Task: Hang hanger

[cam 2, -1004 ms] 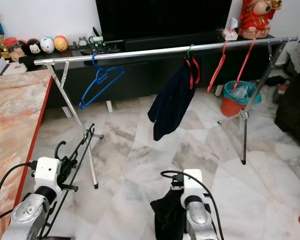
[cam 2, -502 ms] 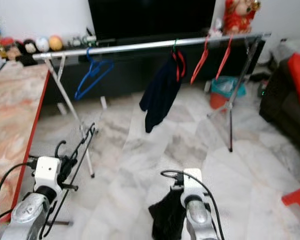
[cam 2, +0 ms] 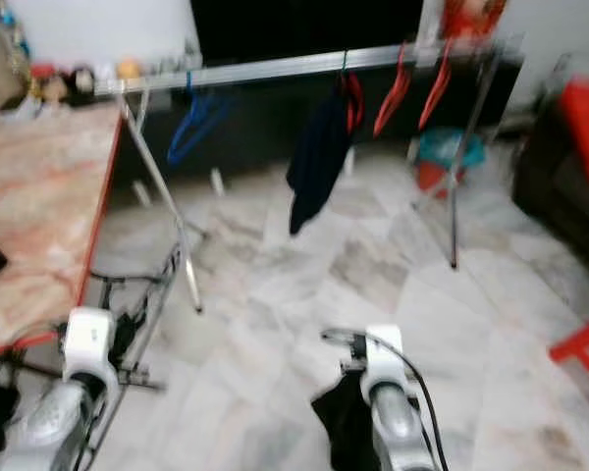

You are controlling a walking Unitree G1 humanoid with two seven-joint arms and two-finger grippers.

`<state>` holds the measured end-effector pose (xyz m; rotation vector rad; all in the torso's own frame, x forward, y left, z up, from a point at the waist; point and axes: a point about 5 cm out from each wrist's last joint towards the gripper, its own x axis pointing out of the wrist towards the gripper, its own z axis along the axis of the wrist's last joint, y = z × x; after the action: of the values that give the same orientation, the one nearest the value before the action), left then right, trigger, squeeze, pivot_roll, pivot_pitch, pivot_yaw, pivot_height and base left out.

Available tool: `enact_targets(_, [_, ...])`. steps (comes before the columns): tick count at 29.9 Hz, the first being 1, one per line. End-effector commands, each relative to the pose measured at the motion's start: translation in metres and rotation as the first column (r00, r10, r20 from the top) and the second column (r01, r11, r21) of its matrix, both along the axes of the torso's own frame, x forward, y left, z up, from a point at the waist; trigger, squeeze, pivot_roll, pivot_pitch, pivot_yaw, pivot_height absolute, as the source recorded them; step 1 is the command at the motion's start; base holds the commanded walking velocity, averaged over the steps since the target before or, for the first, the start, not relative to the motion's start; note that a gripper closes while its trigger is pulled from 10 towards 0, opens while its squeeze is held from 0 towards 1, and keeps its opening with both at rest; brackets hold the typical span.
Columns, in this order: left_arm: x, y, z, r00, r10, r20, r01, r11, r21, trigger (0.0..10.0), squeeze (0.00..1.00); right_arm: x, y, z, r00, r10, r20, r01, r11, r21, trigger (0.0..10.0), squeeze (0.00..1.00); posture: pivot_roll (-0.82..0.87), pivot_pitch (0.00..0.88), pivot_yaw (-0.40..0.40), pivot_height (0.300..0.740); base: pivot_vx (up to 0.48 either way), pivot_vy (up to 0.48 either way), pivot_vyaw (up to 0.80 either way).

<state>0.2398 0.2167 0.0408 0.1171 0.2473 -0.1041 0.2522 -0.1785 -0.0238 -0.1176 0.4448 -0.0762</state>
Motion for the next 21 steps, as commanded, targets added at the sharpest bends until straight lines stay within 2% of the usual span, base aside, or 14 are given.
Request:
enact_targets(1, [0.003,0.004,0.001,1.0,-0.002,-0.004,0.002,1.0,0.017,10.0,0.0,0.006,0.0,0.006,0.999,-0.003,0.032,0.003,1.0,0.002,10.0,0.0,-0.08,0.0,0.05,0.74,-0.315,0.0,0.0])
enact_targets(3, [0.002,0.005,-0.003,1.0,0.0,-0.023,0.001,1.0,0.019,10.0,0.0,0.005,-0.002,0.006,1.0,-0.006,0.03,0.006,1.0,-0.001,10.0,0.0,-0.08,0.0,0.049,0.74,-0.311,0.0,0.0])
enact_targets(7, [-0.005,0.013,-0.021,0.993,0.028,-0.117,-0.029,1.0,-0.005,10.0,0.0,0.0,-0.014,0.001,1.0,-0.026,-0.005,0.026,0.999,-0.027,10.0,0.0,-0.08,0.0,0.046,0.74,-0.293,0.0,0.0])
enact_targets(9, [-0.007,0.015,-0.031,0.983,0.031,-0.18,-0.031,1.0,0.001,10.0,0.0,-0.005,-0.017,-0.005,0.999,-0.014,-0.045,0.012,0.999,-0.038,10.0,0.0,-0.08,0.0,0.044,0.74,0.0,0.0,0.0])
enact_targets(10, [-0.009,0.017,-0.04,0.97,0.031,-0.24,-0.027,0.999,0.019,10.0,0.0,-0.009,-0.018,-0.008,0.997,-0.006,-0.071,0.003,0.999,-0.044,10.0,0.0,-0.08,0.0,0.044,0.74,0.0,0.0,0.0])
enact_targets(13, [-0.015,0.019,-0.057,0.943,0.032,-0.33,-0.019,0.999,0.043,10.0,0.0,-0.023,-0.021,-0.023,0.985,-0.017,-0.173,0.012,0.999,-0.033,10.0,0.0,-0.08,0.0,0.044,0.74,0.0,0.0,0.0])
enact_targets(14, [-0.019,0.019,-0.068,0.923,0.034,-0.384,-0.015,0.999,0.052,10.0,0.0,-0.036,-0.024,-0.033,0.969,-0.011,-0.247,-0.001,0.999,-0.05,10.0,0.0,-0.08,0.0,0.042,0.74,0.0,0.0,0.0])
enact_targets(17, [-0.022,0.018,-0.078,0.898,0.039,-0.439,-0.018,0.998,0.053,10.0,0.0,-0.053,-0.028,-0.044,0.944,-0.022,-0.329,0.002,0.998,-0.061,10.0,0.0,-0.08,0.0,0.042,0.74,0.0,0.0,0.0])
enact_targets(20, [-0.029,0.012,-0.09,0.858,0.026,-0.513,0.004,0.998,0.058,10.0,0.0,-0.082,-0.033,-0.06,0.89,-0.041,-0.455,0.01,0.997,-0.071,10.0,0.0,-0.09,0.0,0.047,0.74,0.0,0.0,0.0])
enact_targets(21, [-0.029,0.012,-0.09,0.858,0.026,-0.513,0.004,0.998,0.058,10.0,0.0,-0.082,-0.033,-0.06,0.89,-0.041,-0.455,0.01,0.997,-0.071,10.0,0.0,-0.09,0.0,0.047,0.74,0.0,0.0,0.0])
